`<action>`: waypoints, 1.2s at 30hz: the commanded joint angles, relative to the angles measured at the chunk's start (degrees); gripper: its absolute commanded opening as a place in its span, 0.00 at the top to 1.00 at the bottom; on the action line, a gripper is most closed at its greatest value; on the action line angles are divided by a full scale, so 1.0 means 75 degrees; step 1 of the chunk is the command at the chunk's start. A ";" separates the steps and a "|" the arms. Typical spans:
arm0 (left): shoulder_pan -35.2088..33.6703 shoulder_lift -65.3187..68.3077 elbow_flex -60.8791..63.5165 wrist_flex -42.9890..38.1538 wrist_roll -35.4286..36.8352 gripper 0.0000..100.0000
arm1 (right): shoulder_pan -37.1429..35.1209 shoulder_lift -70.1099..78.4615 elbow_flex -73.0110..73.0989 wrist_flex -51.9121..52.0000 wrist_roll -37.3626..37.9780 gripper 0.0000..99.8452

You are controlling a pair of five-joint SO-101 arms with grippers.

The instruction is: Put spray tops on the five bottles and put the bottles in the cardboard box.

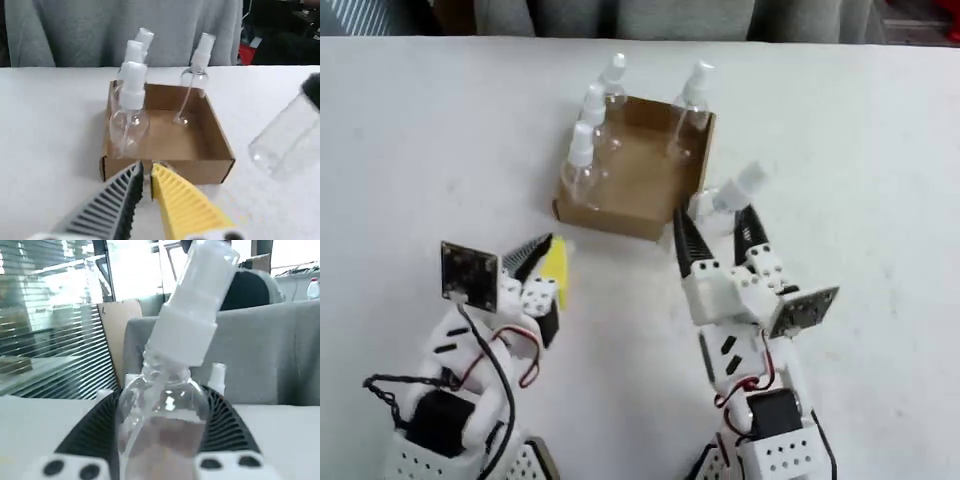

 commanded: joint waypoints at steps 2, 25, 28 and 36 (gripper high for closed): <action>-0.0498 -0.0064 0.0727 -0.0422 0.0059 0.98 | 0.0428 0.0018 -0.0715 -0.0358 0.0539 0.98; -0.1577 -0.0018 0.2415 -0.1723 -0.0598 0.98 | -0.0123 0.6687 -0.2977 -0.3897 0.0539 0.98; -0.1565 -0.0018 0.2415 -0.1582 -0.0610 0.98 | -0.0123 0.7613 -0.2977 -0.4659 0.0539 0.98; -0.1541 -0.0018 0.2415 -0.1489 -0.0785 0.98 | -0.0123 0.9149 -0.3341 -0.5796 0.0539 0.98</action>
